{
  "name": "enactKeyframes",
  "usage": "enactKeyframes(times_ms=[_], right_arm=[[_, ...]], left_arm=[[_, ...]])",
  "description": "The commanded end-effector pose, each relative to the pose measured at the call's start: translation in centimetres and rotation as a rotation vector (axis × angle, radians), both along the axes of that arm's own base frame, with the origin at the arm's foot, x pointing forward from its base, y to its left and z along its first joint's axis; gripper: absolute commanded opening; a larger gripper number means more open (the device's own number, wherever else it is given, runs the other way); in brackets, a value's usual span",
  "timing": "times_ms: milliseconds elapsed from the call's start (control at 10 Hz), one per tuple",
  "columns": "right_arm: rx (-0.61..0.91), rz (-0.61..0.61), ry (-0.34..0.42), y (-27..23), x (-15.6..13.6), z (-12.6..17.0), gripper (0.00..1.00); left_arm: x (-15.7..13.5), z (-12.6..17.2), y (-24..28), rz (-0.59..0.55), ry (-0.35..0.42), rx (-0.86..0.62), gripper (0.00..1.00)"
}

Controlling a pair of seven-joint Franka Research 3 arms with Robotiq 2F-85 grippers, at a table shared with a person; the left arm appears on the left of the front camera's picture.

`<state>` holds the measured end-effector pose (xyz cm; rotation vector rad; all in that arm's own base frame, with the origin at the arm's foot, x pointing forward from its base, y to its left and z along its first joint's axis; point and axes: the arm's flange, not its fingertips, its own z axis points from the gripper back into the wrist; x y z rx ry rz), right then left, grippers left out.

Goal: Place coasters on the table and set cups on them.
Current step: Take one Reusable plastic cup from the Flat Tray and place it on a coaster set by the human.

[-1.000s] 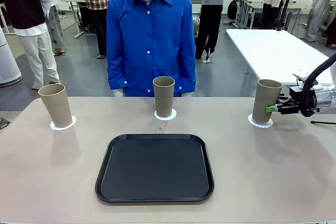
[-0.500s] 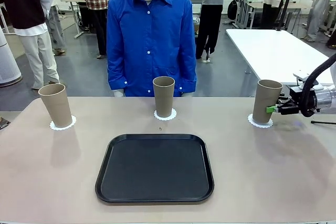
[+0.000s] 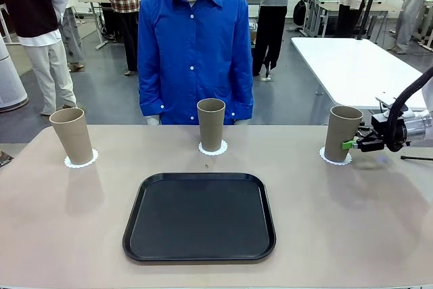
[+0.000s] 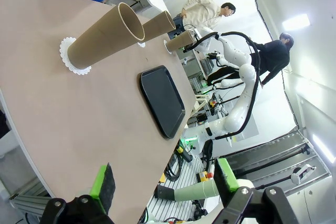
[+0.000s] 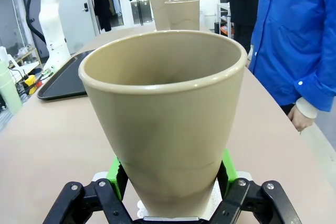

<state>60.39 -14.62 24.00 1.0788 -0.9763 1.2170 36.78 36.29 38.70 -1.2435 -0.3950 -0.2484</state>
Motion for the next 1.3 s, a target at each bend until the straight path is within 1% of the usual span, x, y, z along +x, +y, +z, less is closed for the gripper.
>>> enactKeyframes(times_ms=[0,400,600,700,1200], right_arm=[[0.001,0.026,-0.042,-0.3,0.8,-0.5,0.82],[0.009,0.016,-0.055,-0.8,1.5,-0.9,0.82],[0.010,0.014,-0.041,-0.9,1.7,-1.1,0.82],[0.011,0.017,-0.033,-0.9,1.6,-1.1,1.00],[0.025,0.035,-0.008,-1.1,1.8,-1.2,1.00]], left_arm=[[-0.3,0.2,0.0,-0.011,0.001,0.002,1.00],[-0.3,0.2,0.0,-0.011,0.001,0.002,1.00],[-0.3,0.2,0.0,-0.011,0.001,0.002,1.00],[-0.3,0.2,0.0,-0.011,0.001,0.002,1.00],[-0.3,0.2,0.0,-0.011,0.001,0.002,1.00]])
